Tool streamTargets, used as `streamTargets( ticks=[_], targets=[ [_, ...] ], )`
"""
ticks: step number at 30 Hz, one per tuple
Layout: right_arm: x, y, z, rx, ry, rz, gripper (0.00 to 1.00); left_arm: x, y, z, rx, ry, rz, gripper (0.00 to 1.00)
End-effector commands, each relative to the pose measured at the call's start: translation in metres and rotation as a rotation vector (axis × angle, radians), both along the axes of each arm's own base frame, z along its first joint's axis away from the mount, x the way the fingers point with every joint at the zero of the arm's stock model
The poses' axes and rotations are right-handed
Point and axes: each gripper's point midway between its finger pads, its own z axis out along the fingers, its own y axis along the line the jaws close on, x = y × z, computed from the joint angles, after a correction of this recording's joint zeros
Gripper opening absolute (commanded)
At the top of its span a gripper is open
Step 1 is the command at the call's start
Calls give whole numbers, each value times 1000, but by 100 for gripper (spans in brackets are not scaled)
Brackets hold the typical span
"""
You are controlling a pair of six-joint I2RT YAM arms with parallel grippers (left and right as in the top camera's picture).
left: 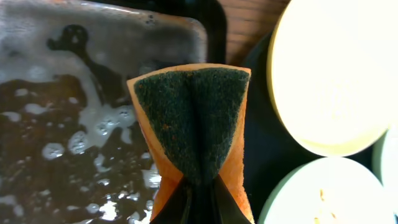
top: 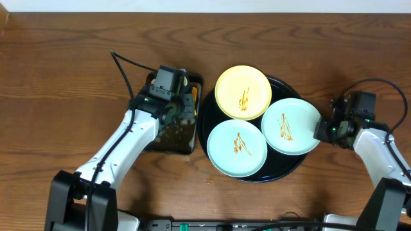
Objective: Clean dirty plates on tray and stack at the side
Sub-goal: 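Carry sponge to the right green plate and scrub its sauce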
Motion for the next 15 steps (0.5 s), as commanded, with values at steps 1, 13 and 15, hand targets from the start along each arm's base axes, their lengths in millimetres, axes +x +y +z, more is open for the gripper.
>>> streamTargets(
  ticks=[1,13,15],
  targets=[
    [0,-4,0,-16,8,-6,1,1,-20,18,-69,-17,-84,7],
    [-3,-3,-1,-10,19,-12,1,9,-93,81,-105,-163,-235,7],
    [-3,-3,-1,-10,19,-12,1,2,-121,77,-129,-169,-293,7]
  ],
)
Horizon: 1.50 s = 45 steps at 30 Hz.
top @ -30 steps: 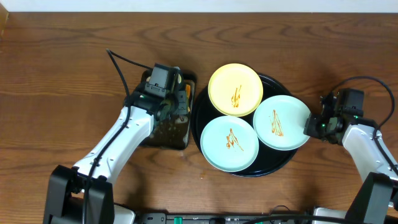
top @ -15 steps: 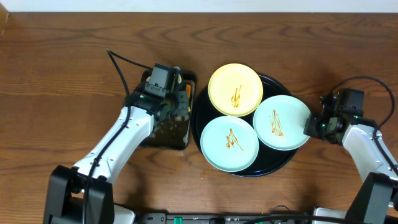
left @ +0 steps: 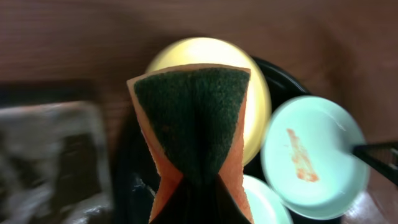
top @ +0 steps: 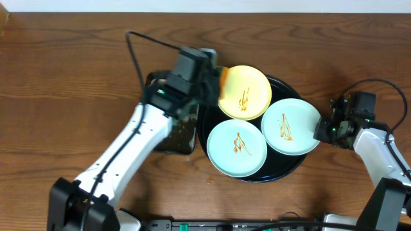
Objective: Clean dirty plates on tray and stack at the side
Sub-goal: 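Carry sponge to the right green plate and scrub its sauce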
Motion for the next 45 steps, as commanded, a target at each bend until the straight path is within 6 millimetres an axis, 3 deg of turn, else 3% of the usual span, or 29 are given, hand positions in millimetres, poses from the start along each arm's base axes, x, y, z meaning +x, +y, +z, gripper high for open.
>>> streamTargets(
  ticks=[1,4,8,13,19,27,36,45],
  targets=[
    [-1,-3,0,-12,11,-12,1,-14,-48,-12,-27,5,-131,7],
    [-1,-2,0,-6,12,-10,1,-26,-85,-19,-90,60,-208,7],
    [-2,-2,-1,-5,16,-10,1,-31,-119,-24,-113,128,-278,7],
    [-2,-2,-1,-5,16,-10,1,-34,-148,-32,-87,174,-325,7],
    [-2,-2,-1,-5,16,-10,1,-57,-189,-59,-143,240,-449,7],
    [-2,-2,-1,-5,17,-10,1,-88,-222,-95,-121,269,-531,7],
    [-4,-2,-1,-3,23,-10,1,-98,-245,-113,-154,299,-514,7],
    [-5,-1,-2,-2,28,-10,1,-77,-224,-148,-10,258,-391,8]
  ],
)
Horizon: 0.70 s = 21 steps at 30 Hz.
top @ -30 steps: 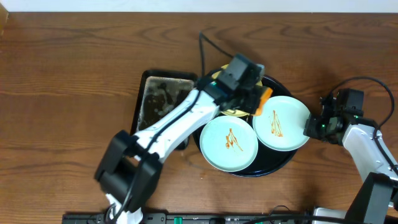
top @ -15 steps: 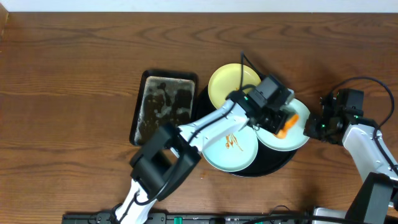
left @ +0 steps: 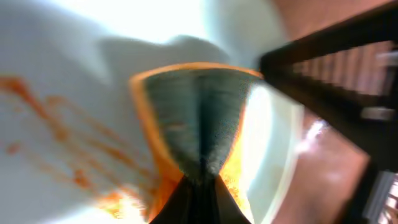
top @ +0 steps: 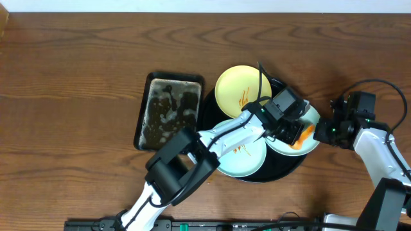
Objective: Clean dirty plates on tray and stack at the side
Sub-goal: 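Carry sponge to the right green plate and scrub its sauce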
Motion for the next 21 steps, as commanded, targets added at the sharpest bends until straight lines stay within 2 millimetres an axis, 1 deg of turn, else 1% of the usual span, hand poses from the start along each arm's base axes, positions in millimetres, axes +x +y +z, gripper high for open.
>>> streamTargets(
  ticks=[1,3,6,8,12,16,19,21],
  targets=[
    [-3,-3,-1,-10,18,-11,1,20,11,-8,73,-66,81,8],
    [-3,-3,-1,-10,20,-12,1,25,17,-13,108,-93,99,8],
    [-4,-3,-2,-9,23,-12,1,38,33,-20,190,-156,157,8],
    [-5,-2,-2,-9,27,-11,1,46,40,-21,217,-184,180,8],
    [-6,-2,-2,-7,30,-11,1,59,46,-19,209,-198,197,8],
    [-6,-2,-2,-7,31,-11,1,74,47,-14,179,-217,225,8],
    [-6,-2,-2,-6,34,-12,1,82,47,-10,162,-232,239,8],
    [-7,-2,-2,-6,37,-11,1,83,46,-9,156,-236,242,8]
  ],
)
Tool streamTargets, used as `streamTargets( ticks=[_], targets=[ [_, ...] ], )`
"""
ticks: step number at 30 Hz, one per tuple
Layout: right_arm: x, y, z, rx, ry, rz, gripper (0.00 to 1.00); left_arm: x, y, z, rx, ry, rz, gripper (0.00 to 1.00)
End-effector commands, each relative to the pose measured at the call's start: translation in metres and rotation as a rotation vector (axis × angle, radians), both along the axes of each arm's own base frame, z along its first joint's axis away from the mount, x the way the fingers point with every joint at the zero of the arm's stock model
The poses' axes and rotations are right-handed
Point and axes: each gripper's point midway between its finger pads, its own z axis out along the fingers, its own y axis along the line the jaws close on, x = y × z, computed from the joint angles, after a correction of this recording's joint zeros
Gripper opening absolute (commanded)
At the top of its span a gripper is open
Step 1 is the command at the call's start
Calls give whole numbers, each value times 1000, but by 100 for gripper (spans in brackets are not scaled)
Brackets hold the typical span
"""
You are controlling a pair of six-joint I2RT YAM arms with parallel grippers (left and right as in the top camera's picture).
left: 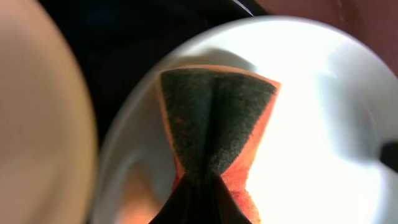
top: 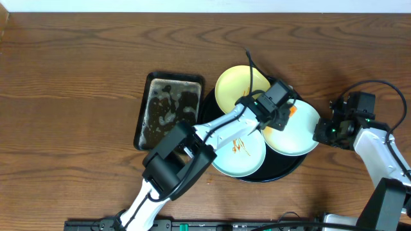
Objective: Clean dirty plates on tray and stack at the side
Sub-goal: 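Carry sponge to the right green plate and scrub its sauce, then return sponge to the soapy tray with the left gripper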
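Note:
A black round tray holds three plates. The yellow plate and the near mint plate carry brown-orange sauce streaks. On the right mint plate no streak shows. My left gripper is shut on an orange sponge, green pad down, pressed on that plate's upper left part, close to the yellow plate. My right gripper is shut on the same plate's right rim.
A black rectangular pan of soapy water lies left of the tray. My left arm stretches across the near mint plate. Bare wooden table surrounds everything.
My left gripper and sponge have shifted from the lower right of the right mint plate to its upper left. Sauce streaks showed beside the sponge then; none show now. The right gripper has stayed put.
My left gripper first held the sponge over the soapy pan, then over the yellow plate's left edge. Later the sponge was down on the streaked right mint plate, which the right gripper held by its rim throughout. Now that plate looks free of streaks.

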Motion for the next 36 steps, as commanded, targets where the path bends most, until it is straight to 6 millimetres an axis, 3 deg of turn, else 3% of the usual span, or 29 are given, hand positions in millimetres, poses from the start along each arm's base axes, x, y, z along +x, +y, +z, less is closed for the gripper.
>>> streamTargets(
  ticks=[1,10,13,19,23,30,36],
  targets=[
    [-3,-4,-2,-17,20,-9,1,13,7,-1,26,-41,27,8],
    [-3,-4,-2,-17,20,-9,1,-20,44,-28,199,108,21,8],
    [-3,-4,-2,-17,20,-9,1,-24,49,-25,218,114,0,8],
    [-4,-7,-2,-36,26,-15,1,-18,41,26,144,35,-24,8],
    [-7,-17,-3,-81,42,-56,1,-18,53,61,123,13,-7,8],
    [-3,-18,-2,-87,28,-65,1,-7,109,94,160,45,83,7],
    [5,-20,12,-99,-16,-46,1,29,182,110,211,36,252,7]
  ],
)
